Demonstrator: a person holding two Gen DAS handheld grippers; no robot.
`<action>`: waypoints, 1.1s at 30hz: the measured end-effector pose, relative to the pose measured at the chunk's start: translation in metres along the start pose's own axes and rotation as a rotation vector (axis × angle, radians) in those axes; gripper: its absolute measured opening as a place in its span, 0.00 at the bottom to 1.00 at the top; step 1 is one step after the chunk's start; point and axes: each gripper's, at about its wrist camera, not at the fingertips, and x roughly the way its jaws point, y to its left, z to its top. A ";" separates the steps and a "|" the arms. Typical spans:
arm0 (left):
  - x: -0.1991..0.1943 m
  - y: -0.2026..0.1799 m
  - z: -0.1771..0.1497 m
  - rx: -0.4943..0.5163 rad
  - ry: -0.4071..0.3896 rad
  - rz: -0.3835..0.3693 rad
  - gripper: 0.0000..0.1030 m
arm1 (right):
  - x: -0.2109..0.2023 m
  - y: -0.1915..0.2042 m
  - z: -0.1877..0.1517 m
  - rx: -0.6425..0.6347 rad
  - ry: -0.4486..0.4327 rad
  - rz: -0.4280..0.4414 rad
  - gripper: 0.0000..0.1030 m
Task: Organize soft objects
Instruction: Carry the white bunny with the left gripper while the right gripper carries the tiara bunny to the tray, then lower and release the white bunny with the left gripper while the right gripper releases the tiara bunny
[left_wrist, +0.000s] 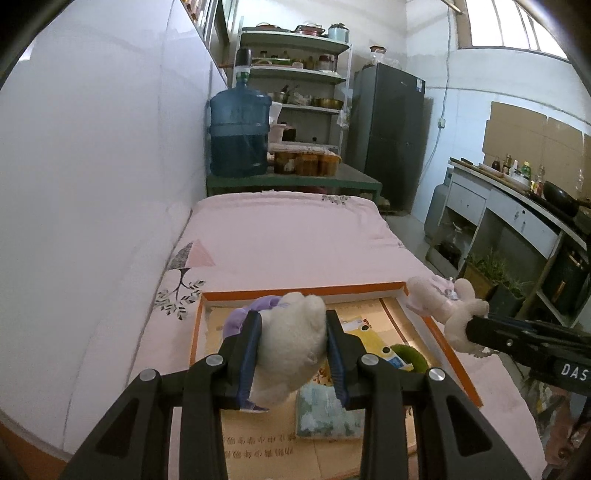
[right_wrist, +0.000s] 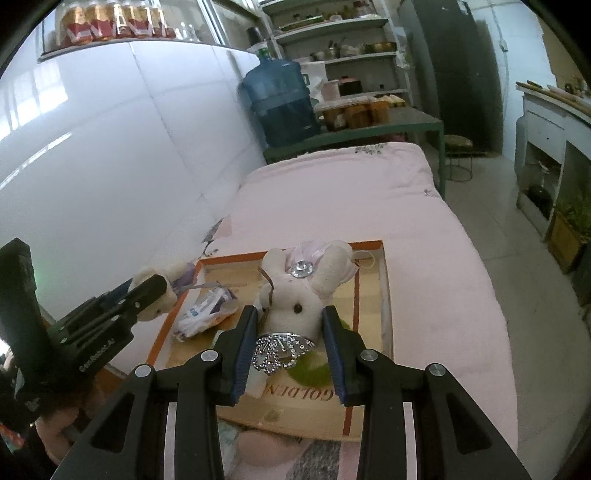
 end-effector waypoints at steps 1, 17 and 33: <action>0.002 0.001 0.001 -0.003 0.004 -0.002 0.33 | 0.004 -0.002 0.002 -0.002 0.007 0.000 0.35; 0.060 0.001 0.002 -0.035 0.117 -0.063 0.33 | 0.074 -0.020 0.023 0.016 0.113 0.000 0.35; 0.091 -0.005 -0.015 -0.015 0.193 -0.080 0.30 | 0.110 -0.032 0.009 0.028 0.183 -0.023 0.36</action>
